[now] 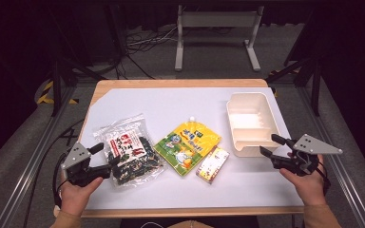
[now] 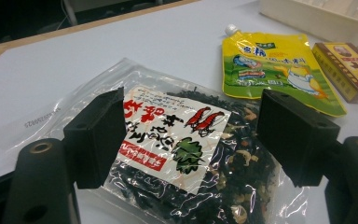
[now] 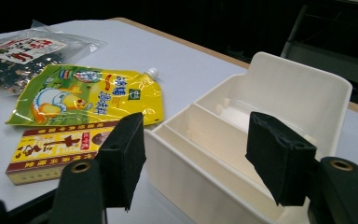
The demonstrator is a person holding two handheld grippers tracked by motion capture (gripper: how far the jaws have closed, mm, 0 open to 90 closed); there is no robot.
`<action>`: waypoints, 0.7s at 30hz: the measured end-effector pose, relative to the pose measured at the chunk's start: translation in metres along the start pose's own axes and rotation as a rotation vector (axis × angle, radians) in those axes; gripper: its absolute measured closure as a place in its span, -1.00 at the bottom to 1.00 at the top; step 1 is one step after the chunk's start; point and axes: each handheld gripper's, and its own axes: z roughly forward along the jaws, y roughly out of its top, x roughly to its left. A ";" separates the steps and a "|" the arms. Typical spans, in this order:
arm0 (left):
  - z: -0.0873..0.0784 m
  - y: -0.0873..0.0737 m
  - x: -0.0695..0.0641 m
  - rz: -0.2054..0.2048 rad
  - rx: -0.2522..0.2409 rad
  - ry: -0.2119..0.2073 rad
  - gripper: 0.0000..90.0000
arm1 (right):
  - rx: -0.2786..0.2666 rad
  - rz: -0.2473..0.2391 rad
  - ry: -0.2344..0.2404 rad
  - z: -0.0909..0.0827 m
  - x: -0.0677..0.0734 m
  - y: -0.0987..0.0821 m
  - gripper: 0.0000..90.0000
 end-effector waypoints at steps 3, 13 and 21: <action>0.001 0.005 -0.001 0.007 0.003 -0.007 -0.48 | -0.005 0.003 -0.001 0.001 -0.001 0.003 -0.19; 0.007 0.034 0.011 -0.024 0.028 -0.024 -0.43 | -0.004 0.012 0.022 0.002 -0.001 0.008 -0.20; 0.029 0.061 0.027 -0.046 0.001 -0.002 -0.44 | 0.010 0.026 0.030 0.005 -0.001 0.003 -0.15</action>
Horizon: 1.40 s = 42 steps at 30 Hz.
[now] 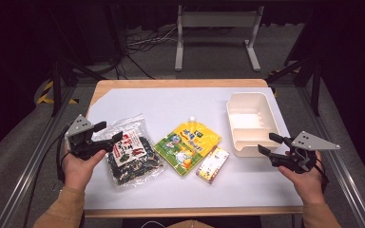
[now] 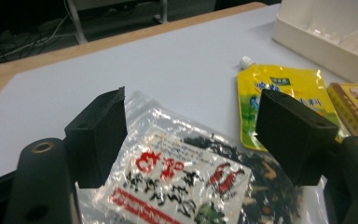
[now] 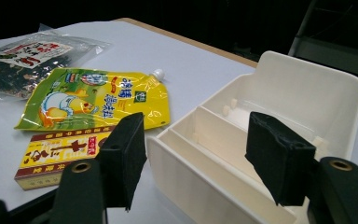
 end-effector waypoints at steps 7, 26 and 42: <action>-0.001 0.004 0.019 -0.098 -0.047 0.009 -0.45 | -0.040 0.067 0.078 -0.001 -0.001 0.000 -0.06; 0.022 -0.024 0.070 -0.318 0.083 0.185 -0.60 | 0.007 0.026 0.071 0.004 0.013 -0.005 -0.04; 0.034 -0.045 0.089 -0.414 0.211 0.229 -0.34 | 0.035 0.001 0.075 0.007 0.019 -0.007 -0.05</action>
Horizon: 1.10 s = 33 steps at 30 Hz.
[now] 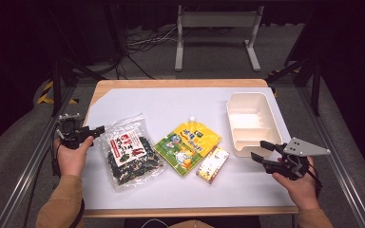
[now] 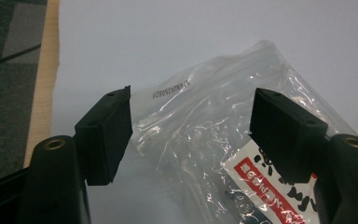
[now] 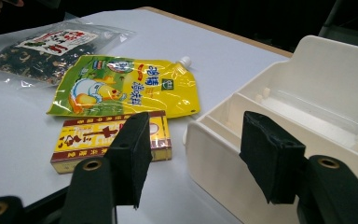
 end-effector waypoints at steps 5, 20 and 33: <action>0.007 -0.004 0.005 -0.027 0.041 -0.021 -0.34 | 0.004 -0.005 0.003 0.002 0.000 0.000 -0.05; 0.019 -0.013 0.011 -0.071 0.116 -0.026 -0.32 | 0.016 -0.009 0.019 0.004 0.001 -0.001 -0.08; 0.025 -0.019 0.003 -0.072 0.153 -0.036 -0.01 | 0.027 -0.013 0.035 0.008 0.001 -0.001 -0.10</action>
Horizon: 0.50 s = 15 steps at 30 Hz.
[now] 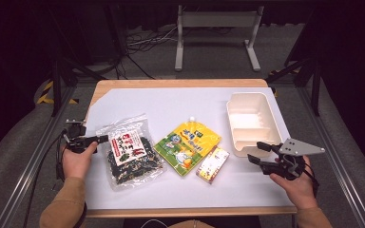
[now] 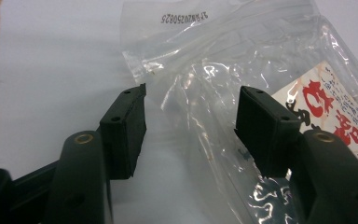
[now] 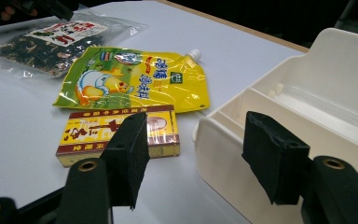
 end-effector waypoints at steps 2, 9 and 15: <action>0.002 0.000 -0.005 0.024 0.007 0.018 0.05 | 0.002 0.002 0.000 0.000 0.000 0.000 -0.10; 0.009 -0.001 -0.022 0.068 0.008 0.044 0.34 | 0.003 0.006 0.004 0.000 -0.001 0.000 -0.11; 0.013 0.000 -0.025 0.061 0.017 -0.003 0.65 | 0.002 0.006 0.004 -0.001 -0.001 0.000 -0.11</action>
